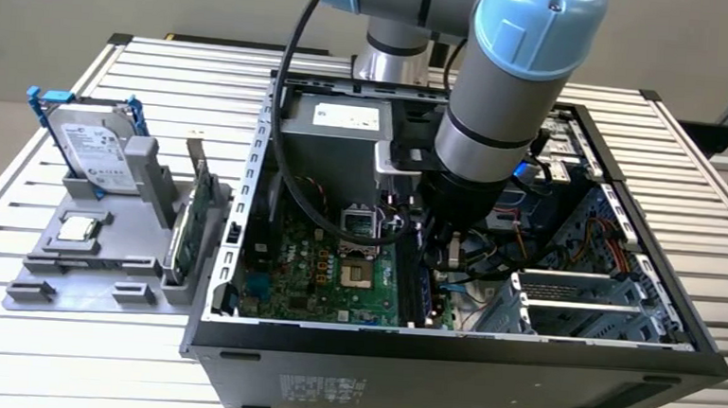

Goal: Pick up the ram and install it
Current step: 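Press down the ram until it locks into place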

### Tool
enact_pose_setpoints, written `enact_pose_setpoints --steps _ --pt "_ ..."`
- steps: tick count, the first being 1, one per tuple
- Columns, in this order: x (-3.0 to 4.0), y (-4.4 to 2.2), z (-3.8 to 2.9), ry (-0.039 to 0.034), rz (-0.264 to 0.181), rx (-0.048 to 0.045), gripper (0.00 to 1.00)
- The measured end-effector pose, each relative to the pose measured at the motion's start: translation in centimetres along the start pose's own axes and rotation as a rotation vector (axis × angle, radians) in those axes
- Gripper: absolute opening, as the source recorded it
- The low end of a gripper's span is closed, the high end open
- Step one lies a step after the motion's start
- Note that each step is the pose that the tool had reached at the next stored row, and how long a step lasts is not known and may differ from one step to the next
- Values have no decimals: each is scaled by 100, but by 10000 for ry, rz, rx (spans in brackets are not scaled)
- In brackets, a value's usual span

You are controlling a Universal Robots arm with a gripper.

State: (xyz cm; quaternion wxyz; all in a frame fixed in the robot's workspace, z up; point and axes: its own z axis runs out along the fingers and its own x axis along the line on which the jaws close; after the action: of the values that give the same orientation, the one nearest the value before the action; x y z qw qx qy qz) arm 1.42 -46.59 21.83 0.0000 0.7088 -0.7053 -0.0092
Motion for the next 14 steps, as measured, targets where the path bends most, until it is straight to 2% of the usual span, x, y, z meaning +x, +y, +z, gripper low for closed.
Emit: enact_pose_setpoints --steps 5,8,9,11,14 --pt "0 0 -4 -2 1 0 0" --pt "-2 0 -29 -14 1 4 0" --pt "-4 0 -40 -29 1 6 0" --pt "-1 2 -88 0 1 0 0" --pt "-2 2 -163 -1 1 0 0"
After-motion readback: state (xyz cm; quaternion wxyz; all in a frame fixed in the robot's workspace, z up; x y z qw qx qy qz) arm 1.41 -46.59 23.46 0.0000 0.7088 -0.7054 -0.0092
